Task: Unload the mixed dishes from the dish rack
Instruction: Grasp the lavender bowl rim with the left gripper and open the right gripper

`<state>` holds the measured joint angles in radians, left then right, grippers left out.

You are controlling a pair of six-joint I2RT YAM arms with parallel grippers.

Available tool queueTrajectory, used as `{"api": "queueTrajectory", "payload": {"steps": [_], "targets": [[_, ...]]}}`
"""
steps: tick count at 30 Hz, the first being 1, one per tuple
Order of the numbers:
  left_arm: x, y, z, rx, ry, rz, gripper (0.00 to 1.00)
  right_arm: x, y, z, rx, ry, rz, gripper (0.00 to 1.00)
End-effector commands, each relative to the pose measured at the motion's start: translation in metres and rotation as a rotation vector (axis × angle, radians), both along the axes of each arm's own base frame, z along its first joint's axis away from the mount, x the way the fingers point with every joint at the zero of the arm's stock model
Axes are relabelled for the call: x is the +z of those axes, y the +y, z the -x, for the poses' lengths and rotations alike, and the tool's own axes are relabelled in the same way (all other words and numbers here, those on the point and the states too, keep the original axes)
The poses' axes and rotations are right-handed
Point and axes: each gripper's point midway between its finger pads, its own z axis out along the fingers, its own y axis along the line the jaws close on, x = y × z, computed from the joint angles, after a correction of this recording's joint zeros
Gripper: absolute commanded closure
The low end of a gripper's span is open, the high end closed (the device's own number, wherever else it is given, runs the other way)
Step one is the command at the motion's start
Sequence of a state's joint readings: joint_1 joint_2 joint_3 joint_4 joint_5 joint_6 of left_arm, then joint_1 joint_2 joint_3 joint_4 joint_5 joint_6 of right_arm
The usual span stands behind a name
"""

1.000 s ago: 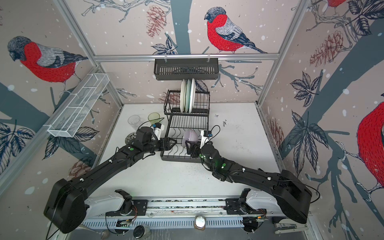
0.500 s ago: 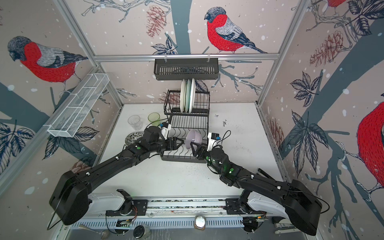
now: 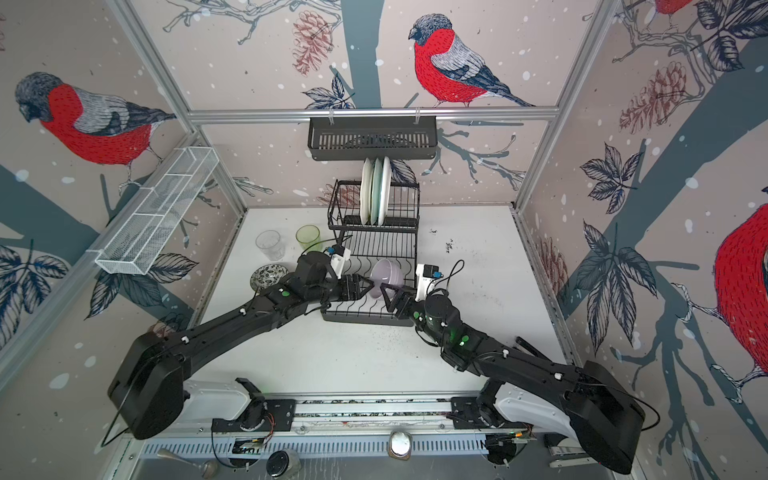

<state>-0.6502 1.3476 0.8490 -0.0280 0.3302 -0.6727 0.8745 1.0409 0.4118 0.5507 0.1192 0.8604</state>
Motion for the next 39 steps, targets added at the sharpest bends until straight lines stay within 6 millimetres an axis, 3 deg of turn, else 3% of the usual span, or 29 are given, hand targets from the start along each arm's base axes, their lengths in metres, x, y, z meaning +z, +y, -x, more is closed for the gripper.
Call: {"api": "queueTrajectory", "payload": {"steps": [1,7,16,18,19,21,29,36,39], "targets": [[0.01,-0.007,-0.008,-0.008,-0.045,0.025,0.31,0.032,0.005,0.002,0.027,-0.07,-0.105,0.38],[0.008,-0.014,-0.011,-0.037,-0.055,0.035,0.31,0.036,0.005,0.005,0.04,-0.078,-0.123,0.38],[0.01,-0.022,-0.019,-0.045,-0.075,0.058,0.48,0.042,0.017,0.011,0.1,-0.093,-0.099,0.38],[0.01,-0.022,-0.019,-0.038,-0.083,0.071,0.56,0.041,0.019,0.012,0.111,-0.091,-0.101,0.38],[0.011,-0.022,-0.019,-0.035,-0.084,0.076,0.65,0.039,0.02,0.013,0.116,-0.089,-0.099,0.38],[0.01,-0.02,-0.02,-0.021,-0.084,0.076,1.0,0.037,0.02,0.012,0.115,-0.082,-0.091,0.38],[0.007,-0.015,-0.02,-0.002,-0.083,0.055,1.0,0.032,0.017,0.012,0.108,-0.076,-0.07,0.35],[0.0,-0.013,-0.018,0.0,-0.063,0.039,1.0,0.029,0.011,0.009,0.073,-0.063,-0.056,0.05],[0.0,-0.007,-0.021,0.021,-0.072,0.009,1.0,0.027,0.008,0.008,0.058,-0.06,-0.044,0.01]]}}
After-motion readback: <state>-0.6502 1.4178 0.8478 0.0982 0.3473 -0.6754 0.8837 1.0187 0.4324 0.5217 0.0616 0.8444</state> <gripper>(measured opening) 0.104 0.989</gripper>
